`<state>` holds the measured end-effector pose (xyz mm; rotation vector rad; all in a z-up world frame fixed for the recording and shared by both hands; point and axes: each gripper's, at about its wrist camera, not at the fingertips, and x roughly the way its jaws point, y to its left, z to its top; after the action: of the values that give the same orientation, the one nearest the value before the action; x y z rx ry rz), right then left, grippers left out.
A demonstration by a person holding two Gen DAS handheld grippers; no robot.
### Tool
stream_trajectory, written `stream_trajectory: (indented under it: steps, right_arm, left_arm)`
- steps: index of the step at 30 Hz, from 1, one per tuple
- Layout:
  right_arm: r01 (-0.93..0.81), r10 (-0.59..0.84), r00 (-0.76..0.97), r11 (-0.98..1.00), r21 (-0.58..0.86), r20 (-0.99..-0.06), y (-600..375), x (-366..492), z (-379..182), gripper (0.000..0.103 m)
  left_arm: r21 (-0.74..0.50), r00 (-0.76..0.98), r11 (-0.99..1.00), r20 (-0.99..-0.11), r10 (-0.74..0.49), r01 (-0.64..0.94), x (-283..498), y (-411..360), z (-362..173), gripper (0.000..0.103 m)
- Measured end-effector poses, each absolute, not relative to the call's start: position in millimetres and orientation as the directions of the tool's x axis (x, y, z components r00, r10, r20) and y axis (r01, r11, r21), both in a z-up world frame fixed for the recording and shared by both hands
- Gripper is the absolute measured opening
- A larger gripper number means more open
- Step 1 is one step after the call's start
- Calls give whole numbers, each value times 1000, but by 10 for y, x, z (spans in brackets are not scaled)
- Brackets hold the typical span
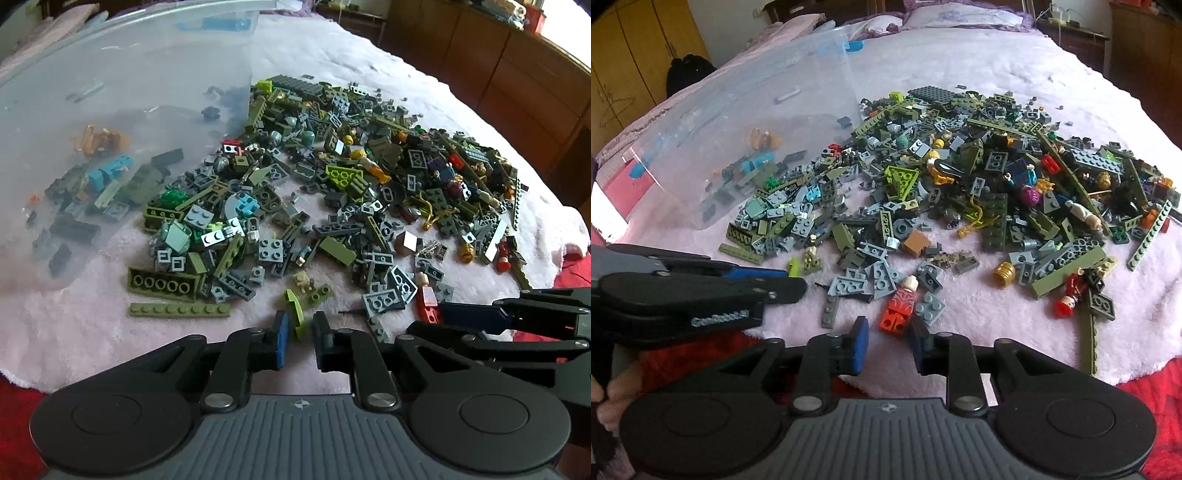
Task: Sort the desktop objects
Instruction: 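Grasp a lime green piece with the left tool while the right tool grasps a red minifigure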
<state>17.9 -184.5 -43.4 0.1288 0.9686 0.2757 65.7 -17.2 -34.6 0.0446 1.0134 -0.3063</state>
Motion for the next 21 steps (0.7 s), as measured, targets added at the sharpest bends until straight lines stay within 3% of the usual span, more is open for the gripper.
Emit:
stream_trajectory:
  steps: [6, 12, 21]
  right_arm:
    - [-198, 278, 543, 959, 200, -792, -1771, 215, -476, 32]
    - [-188, 269, 556, 962, 196, -787, -1813, 187, -464, 18]
    - [-185, 271, 587, 962, 199, -763, -1865, 108, -322, 16]
  left_arm:
    - [-94, 507, 957, -832, -227, 275, 614, -179, -336, 9]
    - [-98, 522, 959, -822, -228, 264, 563, -143, -244, 9]
    - [-87, 533, 965, -819, -210, 247, 515, -99, -69, 9]
